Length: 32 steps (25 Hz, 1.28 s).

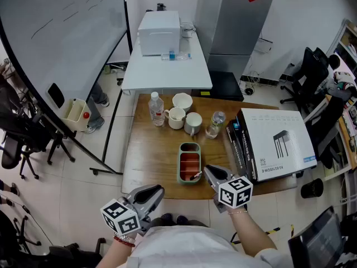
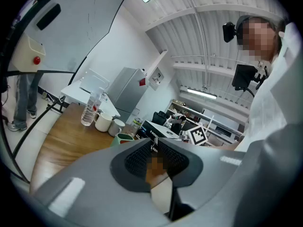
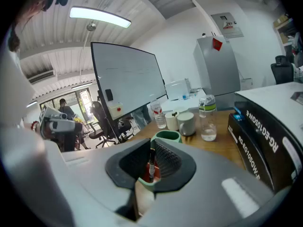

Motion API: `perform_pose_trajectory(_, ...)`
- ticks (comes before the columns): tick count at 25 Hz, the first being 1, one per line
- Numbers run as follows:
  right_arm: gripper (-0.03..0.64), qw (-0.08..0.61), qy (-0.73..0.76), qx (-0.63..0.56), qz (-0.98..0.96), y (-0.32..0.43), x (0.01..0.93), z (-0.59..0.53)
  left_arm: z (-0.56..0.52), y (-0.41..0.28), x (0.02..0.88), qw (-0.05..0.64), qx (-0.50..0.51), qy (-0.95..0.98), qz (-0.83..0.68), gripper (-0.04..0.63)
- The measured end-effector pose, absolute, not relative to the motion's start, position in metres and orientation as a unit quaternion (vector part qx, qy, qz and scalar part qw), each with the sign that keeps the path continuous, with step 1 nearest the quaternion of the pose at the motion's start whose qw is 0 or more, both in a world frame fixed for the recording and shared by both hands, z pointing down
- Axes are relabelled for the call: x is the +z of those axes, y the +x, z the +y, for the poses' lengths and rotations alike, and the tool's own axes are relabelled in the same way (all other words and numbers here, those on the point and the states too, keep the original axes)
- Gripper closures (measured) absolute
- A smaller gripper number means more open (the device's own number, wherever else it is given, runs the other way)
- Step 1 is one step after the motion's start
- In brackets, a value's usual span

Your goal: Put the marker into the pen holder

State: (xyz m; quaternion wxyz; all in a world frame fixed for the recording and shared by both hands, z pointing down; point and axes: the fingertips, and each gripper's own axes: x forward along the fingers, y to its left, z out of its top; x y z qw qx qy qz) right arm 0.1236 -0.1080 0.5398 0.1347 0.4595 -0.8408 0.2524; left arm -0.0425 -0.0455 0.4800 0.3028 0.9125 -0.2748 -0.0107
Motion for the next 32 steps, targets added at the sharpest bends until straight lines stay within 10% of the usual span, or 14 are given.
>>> perform_pose_trajectory(26,0.593,0.172,0.482,0.150,-0.846,0.106,0.575,-0.142,-0.053,-0.050,0.488,0.315,-0.002,0.904,-0.289,0.548)
perform_pose_trajectory(32,0.472,0.176,0.490,0.173,-0.836,0.126,0.579,-0.132,-0.051,-0.042,0.487,0.315,-0.002,0.907,-0.279,0.548)
